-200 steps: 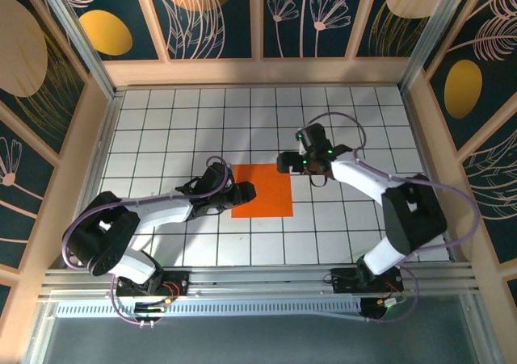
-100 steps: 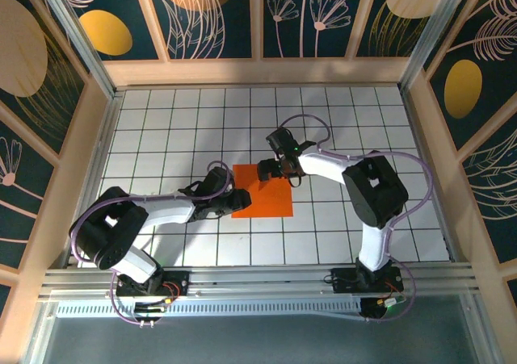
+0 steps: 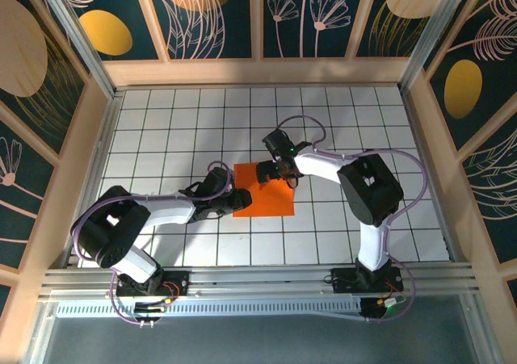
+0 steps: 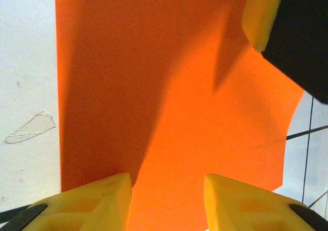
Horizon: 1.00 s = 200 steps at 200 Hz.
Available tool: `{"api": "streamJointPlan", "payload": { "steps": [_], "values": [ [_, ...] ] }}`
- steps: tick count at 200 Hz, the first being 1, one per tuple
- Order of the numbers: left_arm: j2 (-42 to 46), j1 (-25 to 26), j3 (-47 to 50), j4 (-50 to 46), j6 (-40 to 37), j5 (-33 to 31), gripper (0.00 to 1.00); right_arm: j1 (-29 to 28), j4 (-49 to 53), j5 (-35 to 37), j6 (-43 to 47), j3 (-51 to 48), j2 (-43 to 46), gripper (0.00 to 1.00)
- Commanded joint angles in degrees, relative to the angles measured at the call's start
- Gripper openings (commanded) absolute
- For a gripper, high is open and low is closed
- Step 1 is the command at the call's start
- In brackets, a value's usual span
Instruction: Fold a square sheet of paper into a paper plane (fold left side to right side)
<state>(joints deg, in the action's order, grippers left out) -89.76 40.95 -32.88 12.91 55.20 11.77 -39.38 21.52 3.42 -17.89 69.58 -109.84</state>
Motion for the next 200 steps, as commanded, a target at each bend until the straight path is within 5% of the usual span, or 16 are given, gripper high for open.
{"api": "streamJointPlan", "payload": {
  "steps": [1,47,133,200],
  "values": [
    [-2.0,0.3,0.9,-1.5,0.5,0.4,0.42,-2.1,2.7,0.1,-0.1,1.7,-0.7,0.97],
    [-1.7,0.3,0.9,-0.1,0.9,0.8,0.42,-4.5,4.4,-0.1,-0.5,2.2,0.5,0.91],
    [-1.8,0.3,1.0,1.0,1.3,1.2,0.43,-4.8,5.2,-2.2,0.0,2.3,-0.1,0.54],
    [4.6,0.2,2.5,2.3,2.5,0.2,0.66,-3.1,0.4,-10.1,0.5,-1.8,2.7,0.35]
  ]
}}
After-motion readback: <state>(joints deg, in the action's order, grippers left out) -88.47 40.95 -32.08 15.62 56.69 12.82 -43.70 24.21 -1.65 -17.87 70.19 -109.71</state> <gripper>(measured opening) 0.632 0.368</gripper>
